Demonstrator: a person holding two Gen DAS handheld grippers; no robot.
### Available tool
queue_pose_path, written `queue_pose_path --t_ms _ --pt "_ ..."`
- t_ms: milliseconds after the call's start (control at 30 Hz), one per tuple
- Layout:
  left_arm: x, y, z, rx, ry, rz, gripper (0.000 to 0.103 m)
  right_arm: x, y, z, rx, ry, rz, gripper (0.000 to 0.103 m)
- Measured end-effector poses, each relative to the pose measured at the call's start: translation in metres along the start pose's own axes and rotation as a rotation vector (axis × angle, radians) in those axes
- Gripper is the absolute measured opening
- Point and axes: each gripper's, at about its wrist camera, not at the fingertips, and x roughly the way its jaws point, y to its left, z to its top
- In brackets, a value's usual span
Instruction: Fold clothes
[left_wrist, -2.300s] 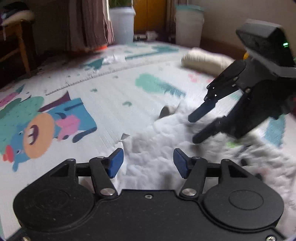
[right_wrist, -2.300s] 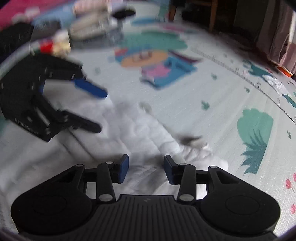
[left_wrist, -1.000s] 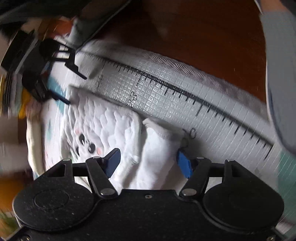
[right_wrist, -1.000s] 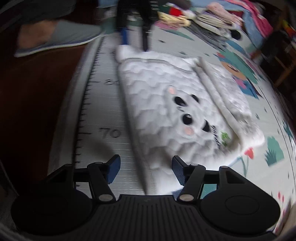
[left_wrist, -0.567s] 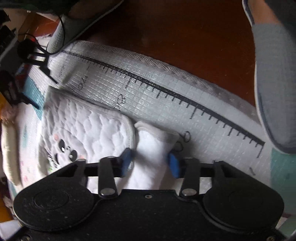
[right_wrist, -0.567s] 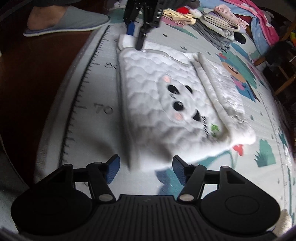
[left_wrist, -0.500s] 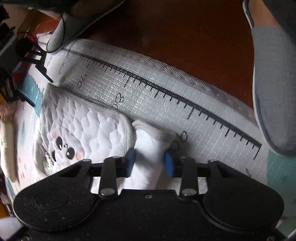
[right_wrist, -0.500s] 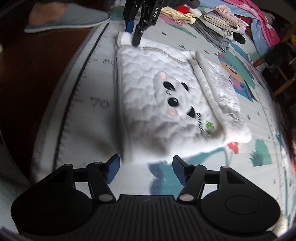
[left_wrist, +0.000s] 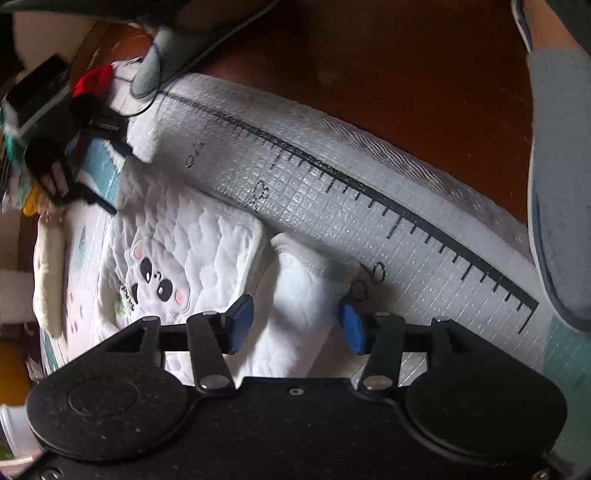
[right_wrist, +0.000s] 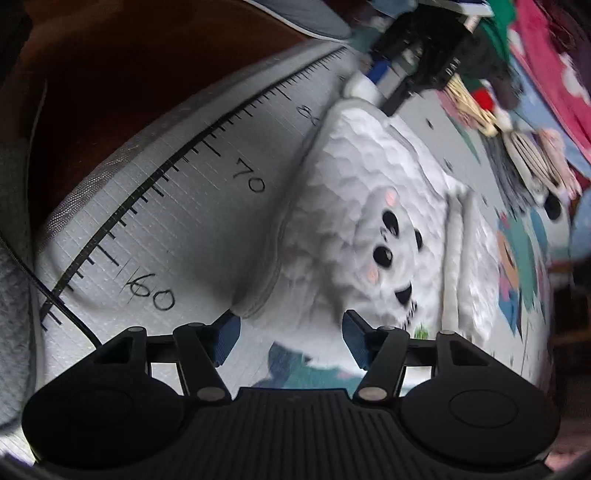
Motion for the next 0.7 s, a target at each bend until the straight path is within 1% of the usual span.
queue_pose_path --t_ms 67,100,167,200,267,333,400,533,567,667,700 --pt "-0.002 0.005 0.002 0.07 0.006 -0.025 0.057 0.002 -0.005 0.002 -0.023 -0.008 0.027 0.06" --pt "-0.004 0.009 0.002 0.1 0.011 -0.038 0.058 0.002 -0.006 0.002 -0.021 -0.011 0.04 0.058" --pt "-0.01 0.025 0.003 0.084 0.029 -0.071 0.06 0.002 -0.008 0.004 -0.012 -0.012 0.061 0.055" --pt "-0.012 0.033 0.002 0.075 0.035 -0.084 0.061 0.002 -0.009 0.005 -0.005 -0.01 0.068 0.051" --pt "-0.013 0.036 0.0 0.062 0.031 -0.071 0.061 0.002 -0.01 0.006 0.013 -0.013 0.077 0.05" --pt "-0.011 0.027 -0.004 0.087 0.012 -0.008 0.064 0.002 -0.011 0.007 0.033 -0.021 0.08 0.048" --pt "-0.008 0.021 -0.005 0.079 0.005 -0.035 0.064 0.002 -0.012 0.007 0.054 -0.029 0.082 0.046" --pt "-0.002 0.019 -0.005 0.092 -0.011 -0.05 0.064 0.001 -0.014 0.008 0.095 -0.045 0.086 0.041" --pt "-0.001 0.019 -0.005 0.09 -0.015 -0.056 0.064 0.001 -0.015 0.008 0.105 -0.049 0.087 0.04" --pt "0.003 0.031 -0.007 0.01 -0.023 -0.097 0.063 -0.001 -0.018 0.007 0.144 -0.063 0.076 0.038" --pt "0.004 0.035 -0.008 -0.017 -0.025 -0.11 0.058 -0.001 -0.019 0.006 0.16 -0.065 0.078 0.037"
